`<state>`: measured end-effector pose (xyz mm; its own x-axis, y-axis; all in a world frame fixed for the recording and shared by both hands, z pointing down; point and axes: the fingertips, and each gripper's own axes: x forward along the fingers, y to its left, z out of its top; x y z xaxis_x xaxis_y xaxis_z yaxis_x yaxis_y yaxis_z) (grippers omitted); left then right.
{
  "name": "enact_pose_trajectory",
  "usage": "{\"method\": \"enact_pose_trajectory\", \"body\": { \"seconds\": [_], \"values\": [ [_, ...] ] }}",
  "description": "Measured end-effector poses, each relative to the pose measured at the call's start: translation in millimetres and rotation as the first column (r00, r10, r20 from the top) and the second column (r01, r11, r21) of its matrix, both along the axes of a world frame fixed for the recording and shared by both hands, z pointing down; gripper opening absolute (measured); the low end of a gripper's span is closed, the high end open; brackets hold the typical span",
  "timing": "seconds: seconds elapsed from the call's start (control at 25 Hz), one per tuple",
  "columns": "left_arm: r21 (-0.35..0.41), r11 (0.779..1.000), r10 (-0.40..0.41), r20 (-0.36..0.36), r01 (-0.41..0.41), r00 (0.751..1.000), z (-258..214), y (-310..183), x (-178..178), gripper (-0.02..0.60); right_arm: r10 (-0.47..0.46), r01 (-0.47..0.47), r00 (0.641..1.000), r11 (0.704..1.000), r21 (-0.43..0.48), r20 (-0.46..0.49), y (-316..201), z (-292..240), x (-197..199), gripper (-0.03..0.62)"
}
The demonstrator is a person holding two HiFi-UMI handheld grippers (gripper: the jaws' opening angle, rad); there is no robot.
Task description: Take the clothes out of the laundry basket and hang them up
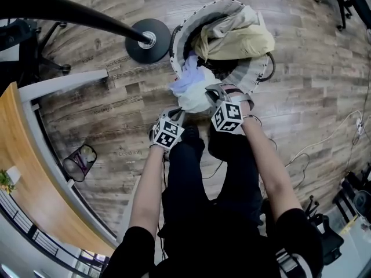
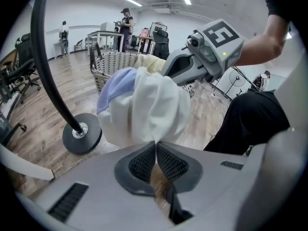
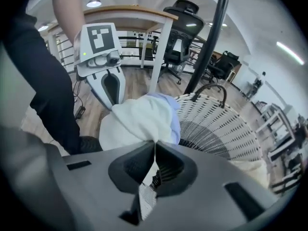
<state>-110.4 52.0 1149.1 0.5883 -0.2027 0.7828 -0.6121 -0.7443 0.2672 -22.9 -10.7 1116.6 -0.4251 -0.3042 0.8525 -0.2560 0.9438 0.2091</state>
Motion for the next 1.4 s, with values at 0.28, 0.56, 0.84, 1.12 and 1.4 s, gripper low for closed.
{"method": "enact_pose_trajectory", "body": {
  "seconds": [0.28,0.56,0.84,1.12,1.4],
  "values": [
    [-0.001,0.996,-0.092,0.002,0.092,0.996,-61.9,-1.5,-34.9,0.025,0.299,-0.291,0.951,0.951,-0.104,0.079,-11.0,-54.5,21.9,0.012],
    [0.003,0.989,-0.146,0.002,0.146,0.989,-144.9,-7.2,-38.5,0.023,0.386,-0.377,0.918,0.921,-0.097,0.092,-6.9,-129.8,34.6,0.012],
    [0.087,0.989,-0.118,0.014,0.116,0.993,-234.3,-27.1,-38.0,0.023,0.442,-0.437,0.882,0.897,-0.071,0.162,-10.7,-220.3,41.0,0.011],
    [0.213,0.966,-0.158,0.024,0.149,0.987,-329.3,-38.0,-40.7,0.023,0.433,-0.439,0.876,0.898,-0.019,0.211,-8.0,-305.3,51.8,0.012],
    [0.282,0.916,-0.290,-0.026,0.286,0.957,-423.9,-32.9,-41.0,0.023,0.373,-0.395,0.893,0.918,0.040,0.252,-1.1,-391.1,57.2,0.012]
  ]
}}
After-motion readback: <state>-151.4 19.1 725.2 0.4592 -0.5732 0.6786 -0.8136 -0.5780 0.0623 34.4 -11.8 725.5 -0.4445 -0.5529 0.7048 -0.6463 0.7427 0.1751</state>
